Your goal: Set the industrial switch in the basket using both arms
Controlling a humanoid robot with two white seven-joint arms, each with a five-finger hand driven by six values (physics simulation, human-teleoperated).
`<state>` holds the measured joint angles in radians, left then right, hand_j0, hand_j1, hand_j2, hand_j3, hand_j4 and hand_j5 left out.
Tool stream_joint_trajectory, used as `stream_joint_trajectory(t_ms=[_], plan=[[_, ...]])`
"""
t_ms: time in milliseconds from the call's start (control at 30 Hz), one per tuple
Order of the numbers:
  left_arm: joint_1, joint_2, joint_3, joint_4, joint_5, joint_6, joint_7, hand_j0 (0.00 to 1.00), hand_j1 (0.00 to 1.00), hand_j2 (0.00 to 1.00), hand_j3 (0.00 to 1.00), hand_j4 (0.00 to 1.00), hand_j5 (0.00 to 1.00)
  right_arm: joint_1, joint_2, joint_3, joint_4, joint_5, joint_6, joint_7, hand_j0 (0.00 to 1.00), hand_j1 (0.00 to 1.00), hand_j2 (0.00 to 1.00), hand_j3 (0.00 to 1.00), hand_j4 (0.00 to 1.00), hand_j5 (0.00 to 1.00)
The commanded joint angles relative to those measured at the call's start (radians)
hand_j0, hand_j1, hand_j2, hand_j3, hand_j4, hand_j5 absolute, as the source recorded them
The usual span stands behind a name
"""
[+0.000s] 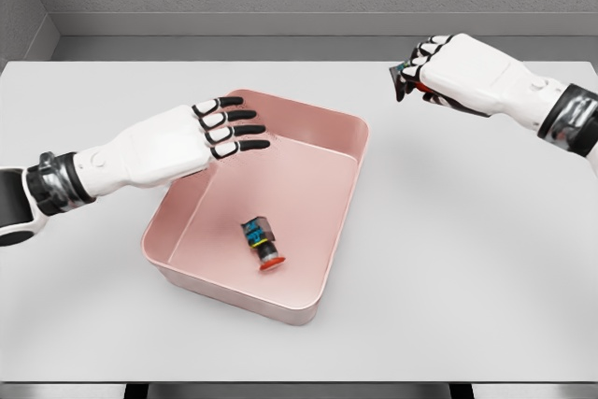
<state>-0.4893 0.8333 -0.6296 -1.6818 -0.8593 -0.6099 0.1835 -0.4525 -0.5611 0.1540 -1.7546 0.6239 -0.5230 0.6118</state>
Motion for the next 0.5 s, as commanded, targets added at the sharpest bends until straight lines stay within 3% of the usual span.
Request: stream_joint_trajectory(t_ms=[0, 133, 300, 467], plan=[[0.000, 0.073, 0.036, 0.004, 0.040, -0.001, 0.005, 1.00, 1.00, 1.00, 1.00, 1.00, 1.00, 0.002, 0.003, -0.024, 0.000, -0.035, -0.081, -0.001, 0.44, 0.44, 0.44, 0.44, 0.44, 0.44], [0.005, 0.159, 0.073, 0.019, 0.071, -0.001, 0.007, 1.00, 1.00, 1.00, 1.00, 1.00, 1.00, 0.017, 0.004, -0.034, 0.000, -0.059, -0.088, -0.001, 0.44, 0.44, 0.44, 0.44, 0.44, 0.44], [0.017, 0.208, 0.103, 0.106, 0.098, -0.001, 0.005, 1.00, 1.00, 1.00, 1.00, 1.00, 1.00, 0.017, 0.006, -0.034, 0.000, -0.093, -0.088, -0.001, 0.45, 0.45, 0.45, 0.45, 0.45, 0.45], [0.020, 0.227, 0.103, 0.154, 0.094, -0.001, -0.006, 1.00, 1.00, 1.00, 1.00, 1.00, 1.00, 0.017, 0.075, -0.030, 0.000, -0.095, -0.088, -0.001, 0.46, 0.46, 0.46, 0.46, 0.46, 0.46]])
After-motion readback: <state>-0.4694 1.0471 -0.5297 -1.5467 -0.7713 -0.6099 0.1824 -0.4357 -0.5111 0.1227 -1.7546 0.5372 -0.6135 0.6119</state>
